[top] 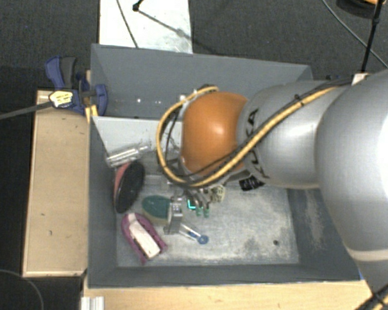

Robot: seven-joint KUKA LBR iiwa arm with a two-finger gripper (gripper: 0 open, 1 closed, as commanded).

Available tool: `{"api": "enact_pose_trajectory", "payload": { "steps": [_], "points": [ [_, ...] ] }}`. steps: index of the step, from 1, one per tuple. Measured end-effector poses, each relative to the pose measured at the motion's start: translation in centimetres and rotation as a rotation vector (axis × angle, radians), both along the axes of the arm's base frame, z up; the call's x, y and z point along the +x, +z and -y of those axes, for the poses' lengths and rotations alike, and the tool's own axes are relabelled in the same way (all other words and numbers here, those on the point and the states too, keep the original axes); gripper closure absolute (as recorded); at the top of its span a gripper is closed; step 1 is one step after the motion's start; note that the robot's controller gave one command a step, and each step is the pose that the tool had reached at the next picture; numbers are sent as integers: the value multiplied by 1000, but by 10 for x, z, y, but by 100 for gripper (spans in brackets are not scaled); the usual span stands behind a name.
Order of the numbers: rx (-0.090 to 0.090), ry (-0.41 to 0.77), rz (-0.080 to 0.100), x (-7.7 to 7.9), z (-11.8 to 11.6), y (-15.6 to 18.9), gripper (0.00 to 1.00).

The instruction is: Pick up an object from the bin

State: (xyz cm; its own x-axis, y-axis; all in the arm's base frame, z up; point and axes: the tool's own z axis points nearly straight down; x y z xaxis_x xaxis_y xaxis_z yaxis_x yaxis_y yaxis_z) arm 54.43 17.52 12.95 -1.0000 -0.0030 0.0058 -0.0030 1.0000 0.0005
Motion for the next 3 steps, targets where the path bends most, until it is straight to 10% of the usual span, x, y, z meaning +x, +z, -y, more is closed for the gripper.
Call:
{"api": "enact_pose_trajectory", "payload": {
  "steps": [1, 2, 3],
  "points": [
    [-1, -81, 2, 14, 18, -63, 0],
    [0, -85, 6, 15, 17, -59, 100],
    [2, -36, 14, 0, 6, 45, 100]
  ]
}}
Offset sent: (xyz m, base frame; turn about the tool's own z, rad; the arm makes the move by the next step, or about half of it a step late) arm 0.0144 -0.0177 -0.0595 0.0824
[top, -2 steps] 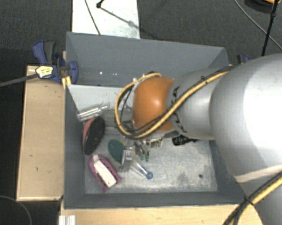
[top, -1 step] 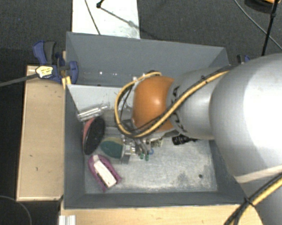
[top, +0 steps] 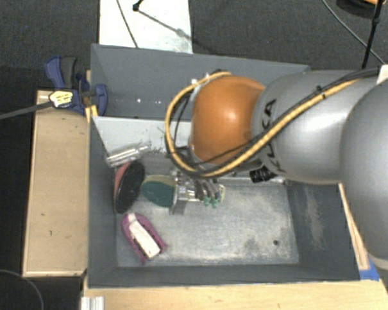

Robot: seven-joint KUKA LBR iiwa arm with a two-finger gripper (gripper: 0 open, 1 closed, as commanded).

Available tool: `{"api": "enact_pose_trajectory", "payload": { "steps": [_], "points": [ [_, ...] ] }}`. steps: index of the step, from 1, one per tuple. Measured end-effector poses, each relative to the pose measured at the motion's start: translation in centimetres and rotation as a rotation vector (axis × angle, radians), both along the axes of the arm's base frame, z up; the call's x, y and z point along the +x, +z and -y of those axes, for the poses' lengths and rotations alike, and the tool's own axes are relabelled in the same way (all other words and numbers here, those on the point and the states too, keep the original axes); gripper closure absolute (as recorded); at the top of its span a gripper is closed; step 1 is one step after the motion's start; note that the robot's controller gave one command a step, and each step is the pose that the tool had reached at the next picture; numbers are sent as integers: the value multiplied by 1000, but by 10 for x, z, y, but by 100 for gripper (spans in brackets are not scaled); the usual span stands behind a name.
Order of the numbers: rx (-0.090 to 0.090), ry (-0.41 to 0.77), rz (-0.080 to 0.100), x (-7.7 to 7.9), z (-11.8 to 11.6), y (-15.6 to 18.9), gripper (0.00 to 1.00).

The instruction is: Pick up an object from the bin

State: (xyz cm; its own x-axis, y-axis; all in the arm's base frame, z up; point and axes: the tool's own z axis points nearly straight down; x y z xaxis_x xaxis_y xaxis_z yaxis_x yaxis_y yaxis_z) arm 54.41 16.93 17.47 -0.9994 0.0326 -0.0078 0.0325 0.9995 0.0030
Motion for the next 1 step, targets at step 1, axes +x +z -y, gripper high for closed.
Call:
{"api": "enact_pose_trajectory", "payload": {
  "steps": [1],
  "points": [
    [0, 7, 3, -2, 9, 100, 100]
  ]
}}
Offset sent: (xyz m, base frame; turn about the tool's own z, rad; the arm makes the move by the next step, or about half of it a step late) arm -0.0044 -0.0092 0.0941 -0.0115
